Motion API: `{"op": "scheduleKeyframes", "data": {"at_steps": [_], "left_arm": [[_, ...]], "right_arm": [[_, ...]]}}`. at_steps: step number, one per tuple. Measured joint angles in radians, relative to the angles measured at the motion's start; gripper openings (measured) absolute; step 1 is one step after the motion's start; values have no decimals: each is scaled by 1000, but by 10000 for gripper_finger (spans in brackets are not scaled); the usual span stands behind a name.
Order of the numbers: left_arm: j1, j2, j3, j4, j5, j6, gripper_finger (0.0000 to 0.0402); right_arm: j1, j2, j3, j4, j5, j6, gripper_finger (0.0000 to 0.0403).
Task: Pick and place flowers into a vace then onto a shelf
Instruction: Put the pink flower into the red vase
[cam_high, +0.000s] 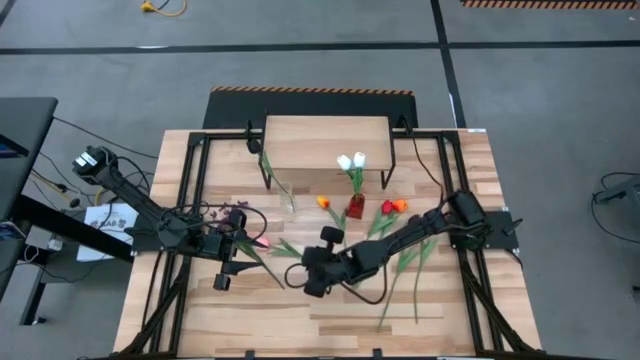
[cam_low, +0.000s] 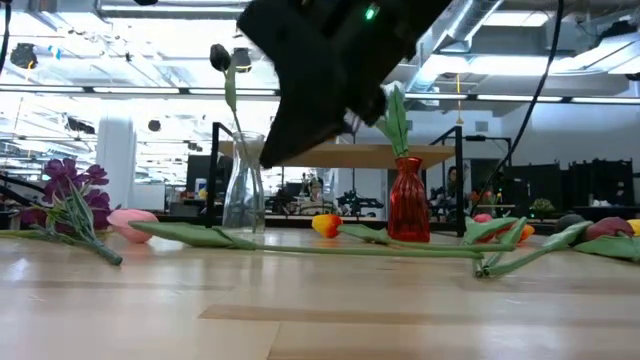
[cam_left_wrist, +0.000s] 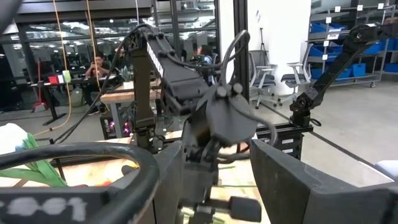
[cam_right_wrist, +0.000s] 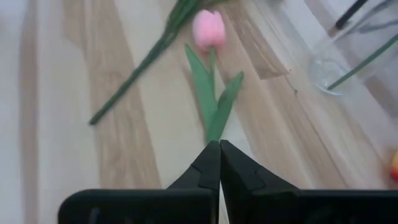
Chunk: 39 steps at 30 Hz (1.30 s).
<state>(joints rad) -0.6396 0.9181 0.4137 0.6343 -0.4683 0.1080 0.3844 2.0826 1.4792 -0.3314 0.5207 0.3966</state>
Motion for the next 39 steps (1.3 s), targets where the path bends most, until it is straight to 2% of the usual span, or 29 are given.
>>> {"op": "scheduleKeyframes", "data": {"at_steps": [5,10,21,26,29,31,33,39], "left_arm": [[0,0,0,0,0,0,174],[0,0,0,0,-1,0,174],[0,0,0,0,-2,0,174],[0,0,0,0,-2,0,174],[0,0,0,1,-2,0,174],[0,0,0,0,-2,0,174],[0,0,0,3,-2,0,174],[0,0,0,-1,-2,0,174]], "right_arm": [[3,-1,1,0,-7,-32,0],[-24,0,1,15,-85,-86,18],[-95,0,-36,146,-181,-135,158],[-111,26,-47,191,-182,-135,201],[-112,46,-56,197,-188,-136,212],[-113,80,-39,264,-200,-134,215],[-118,88,-50,216,-210,-135,214],[-136,165,-38,290,-256,-129,202]]}}
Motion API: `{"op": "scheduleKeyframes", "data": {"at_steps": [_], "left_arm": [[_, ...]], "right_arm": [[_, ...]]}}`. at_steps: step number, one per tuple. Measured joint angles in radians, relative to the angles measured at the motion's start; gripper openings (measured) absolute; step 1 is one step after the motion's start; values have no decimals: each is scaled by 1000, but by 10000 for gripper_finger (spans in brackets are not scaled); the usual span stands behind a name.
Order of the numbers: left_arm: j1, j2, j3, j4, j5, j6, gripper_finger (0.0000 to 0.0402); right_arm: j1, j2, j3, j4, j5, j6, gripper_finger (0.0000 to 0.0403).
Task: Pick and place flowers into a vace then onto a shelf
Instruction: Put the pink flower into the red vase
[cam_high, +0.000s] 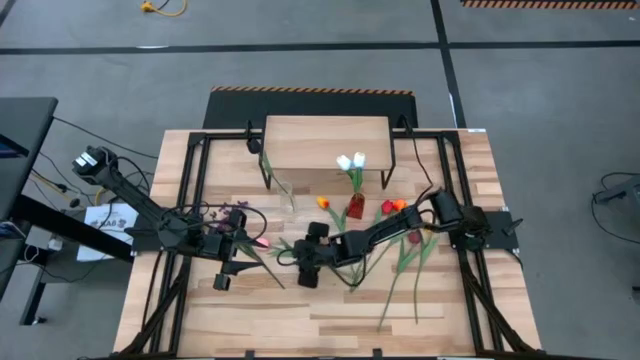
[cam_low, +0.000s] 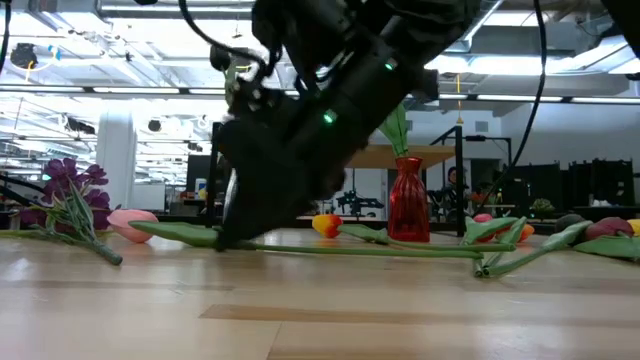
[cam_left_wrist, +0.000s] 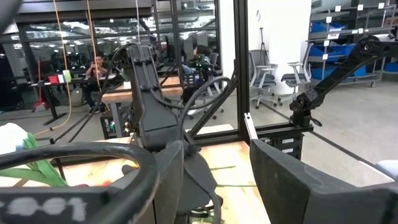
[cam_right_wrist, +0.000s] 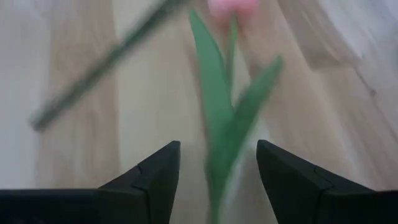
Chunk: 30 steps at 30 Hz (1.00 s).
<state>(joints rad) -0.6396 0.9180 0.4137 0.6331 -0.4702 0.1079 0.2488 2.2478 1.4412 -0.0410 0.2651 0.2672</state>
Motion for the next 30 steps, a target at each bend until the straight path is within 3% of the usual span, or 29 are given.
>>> {"op": "scheduleKeyframes", "data": {"at_steps": [8,16,24,30], "left_arm": [[0,0,0,1,-3,0,174],[0,0,0,1,-5,0,174],[0,0,0,1,-4,0,174],[0,0,0,1,-4,0,174]], "right_arm": [[-18,31,1,15,-13,44,166],[-21,37,0,-3,-7,82,19],[-2,-14,-7,-32,-35,-5,5],[29,-98,-9,-63,-147,-120,3]]}}
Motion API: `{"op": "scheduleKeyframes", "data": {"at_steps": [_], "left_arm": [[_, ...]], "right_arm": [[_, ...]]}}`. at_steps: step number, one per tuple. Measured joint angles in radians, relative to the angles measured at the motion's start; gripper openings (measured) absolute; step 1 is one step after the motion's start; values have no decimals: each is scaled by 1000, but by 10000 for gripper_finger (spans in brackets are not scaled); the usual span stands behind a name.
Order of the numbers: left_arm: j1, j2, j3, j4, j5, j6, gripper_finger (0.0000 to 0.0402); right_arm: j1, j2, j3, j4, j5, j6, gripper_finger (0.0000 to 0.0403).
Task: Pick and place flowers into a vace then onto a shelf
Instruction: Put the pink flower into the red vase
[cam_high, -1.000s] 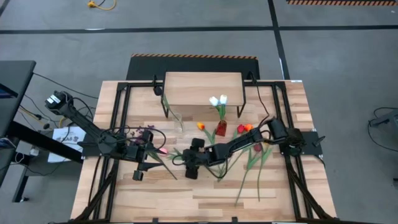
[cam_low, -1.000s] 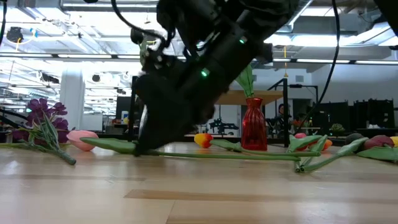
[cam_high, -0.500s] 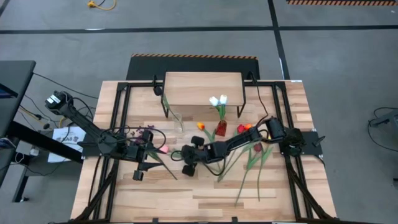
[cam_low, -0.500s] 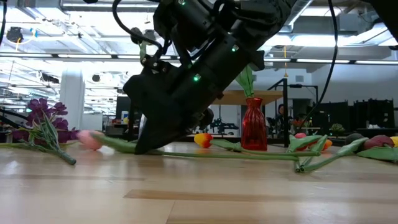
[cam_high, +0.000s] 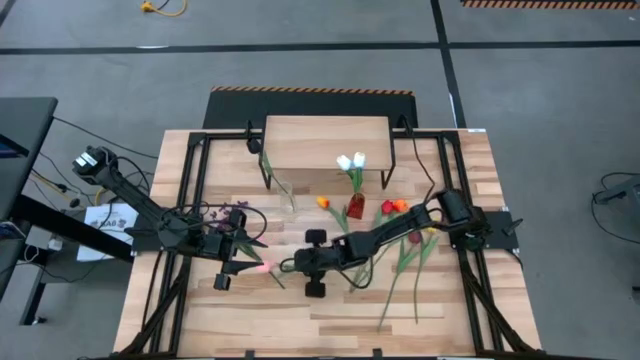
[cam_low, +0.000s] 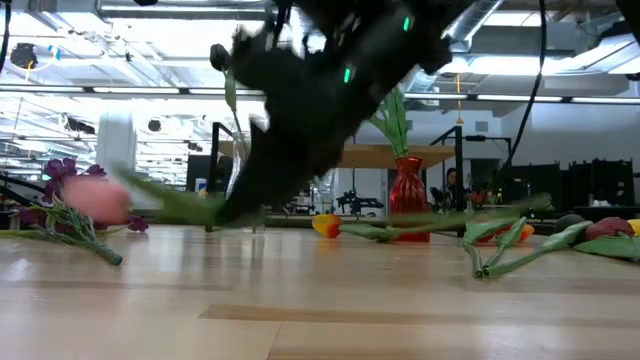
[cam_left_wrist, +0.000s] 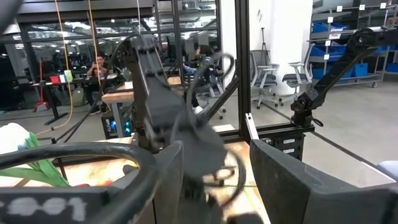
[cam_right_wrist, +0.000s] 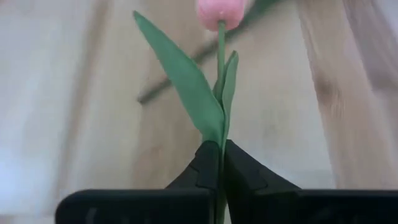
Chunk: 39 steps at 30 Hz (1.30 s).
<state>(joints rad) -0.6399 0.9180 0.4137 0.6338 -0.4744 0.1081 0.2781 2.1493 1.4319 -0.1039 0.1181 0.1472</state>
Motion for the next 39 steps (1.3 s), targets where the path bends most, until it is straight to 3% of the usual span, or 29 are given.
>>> {"op": "scheduleKeyframes", "data": {"at_steps": [14,23,29,39], "left_arm": [[0,0,0,-1,-3,0,174],[0,0,0,-13,-5,0,174],[0,0,0,-14,-4,0,174],[0,0,0,-15,-4,0,174]], "right_arm": [[46,-161,3,96,-295,-335,1],[126,-273,5,231,-296,-449,0],[190,-326,5,273,-86,-498,0],[331,-358,5,469,421,-631,0]]}}
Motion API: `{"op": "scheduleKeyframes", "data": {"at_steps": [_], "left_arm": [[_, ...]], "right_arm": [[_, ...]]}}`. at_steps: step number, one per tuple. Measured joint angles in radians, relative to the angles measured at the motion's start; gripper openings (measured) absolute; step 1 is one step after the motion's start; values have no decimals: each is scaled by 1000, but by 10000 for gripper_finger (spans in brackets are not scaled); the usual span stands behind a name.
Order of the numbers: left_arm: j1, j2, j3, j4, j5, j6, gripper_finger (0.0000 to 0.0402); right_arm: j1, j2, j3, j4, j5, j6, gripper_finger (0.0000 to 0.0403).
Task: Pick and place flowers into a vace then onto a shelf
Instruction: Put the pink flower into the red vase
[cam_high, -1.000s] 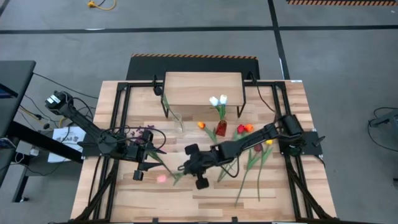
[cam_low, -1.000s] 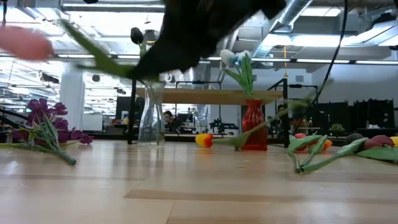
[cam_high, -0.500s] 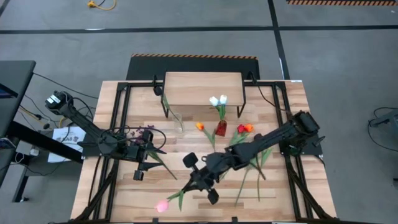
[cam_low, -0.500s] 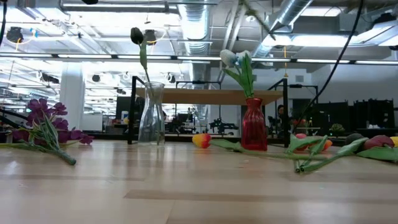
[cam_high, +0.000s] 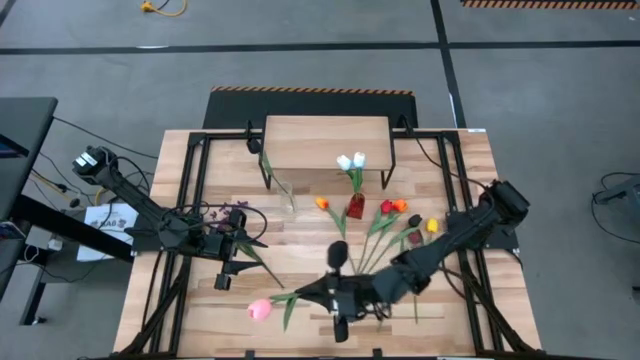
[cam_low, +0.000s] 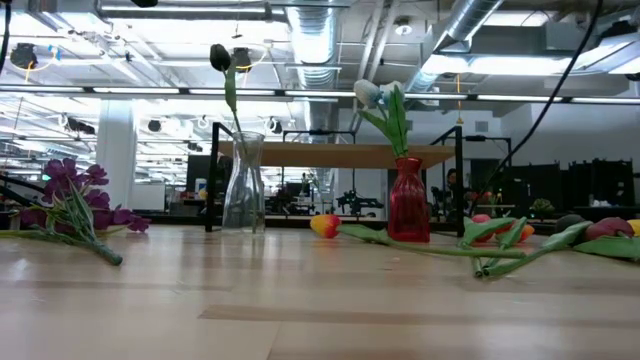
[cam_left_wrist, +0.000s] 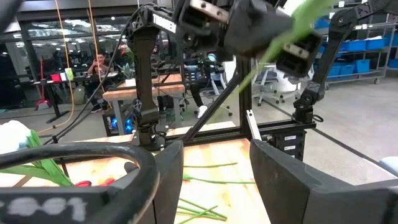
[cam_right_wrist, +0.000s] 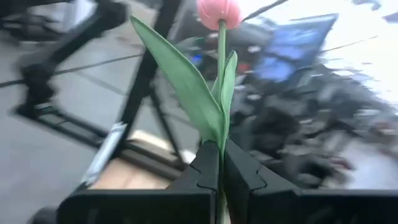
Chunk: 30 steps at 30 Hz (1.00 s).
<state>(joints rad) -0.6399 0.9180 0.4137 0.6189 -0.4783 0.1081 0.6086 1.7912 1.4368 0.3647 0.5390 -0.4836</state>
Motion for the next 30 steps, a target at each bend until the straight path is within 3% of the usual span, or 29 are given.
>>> {"op": "scheduleKeyframes", "data": {"at_steps": [6,10,13,18,21,25,30], "left_arm": [[0,0,0,0,0,-6,174],[0,0,0,0,1,-25,174],[0,0,0,0,1,-26,174],[0,0,0,0,1,-24,174],[0,0,0,0,-1,-23,174],[0,0,0,0,-6,-18,174],[0,0,0,0,-7,-18,174]], "right_arm": [[55,-25,-9,81,301,-121,0],[36,-150,-137,124,310,-94,0],[-4,-287,-340,288,244,-66,0],[-114,-490,-737,756,-92,-37,0],[-198,-540,-921,1006,-224,28,0],[-303,-527,-1050,1195,-229,122,0],[-403,-486,-1042,1210,-235,171,0]]}}
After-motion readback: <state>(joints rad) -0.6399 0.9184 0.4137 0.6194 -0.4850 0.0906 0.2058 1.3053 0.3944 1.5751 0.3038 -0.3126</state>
